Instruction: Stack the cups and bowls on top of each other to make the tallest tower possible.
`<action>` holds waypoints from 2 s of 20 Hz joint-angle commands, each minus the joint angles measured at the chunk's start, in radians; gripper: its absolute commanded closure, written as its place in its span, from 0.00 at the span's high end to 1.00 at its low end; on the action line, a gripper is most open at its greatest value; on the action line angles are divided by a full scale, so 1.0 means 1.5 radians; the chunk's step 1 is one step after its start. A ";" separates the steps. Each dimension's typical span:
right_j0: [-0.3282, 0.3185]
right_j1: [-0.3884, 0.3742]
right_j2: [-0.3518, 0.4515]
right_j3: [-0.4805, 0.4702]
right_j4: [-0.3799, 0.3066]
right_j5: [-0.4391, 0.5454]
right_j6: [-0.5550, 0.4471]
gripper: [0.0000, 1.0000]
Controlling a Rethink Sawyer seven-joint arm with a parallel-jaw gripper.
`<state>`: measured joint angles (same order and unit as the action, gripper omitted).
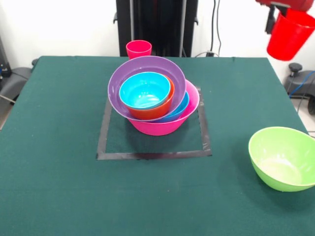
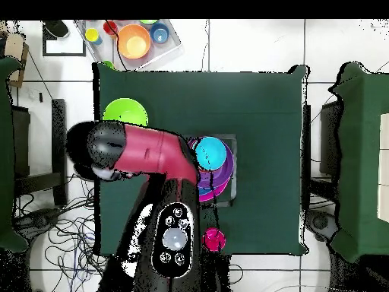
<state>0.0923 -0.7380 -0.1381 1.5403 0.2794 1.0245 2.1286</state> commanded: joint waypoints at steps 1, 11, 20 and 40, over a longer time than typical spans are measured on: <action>-0.105 0.006 0.036 -0.140 -0.086 0.184 -0.070 0.00; -0.229 -0.013 0.115 -0.202 -0.202 0.229 -0.294 0.00; -0.354 0.007 0.194 -0.080 -0.200 0.047 -0.382 0.00; -0.411 0.044 0.280 0.055 -0.202 -0.135 -0.277 0.00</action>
<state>-0.5414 -0.6756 0.1559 1.4889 0.0454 0.8514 1.8603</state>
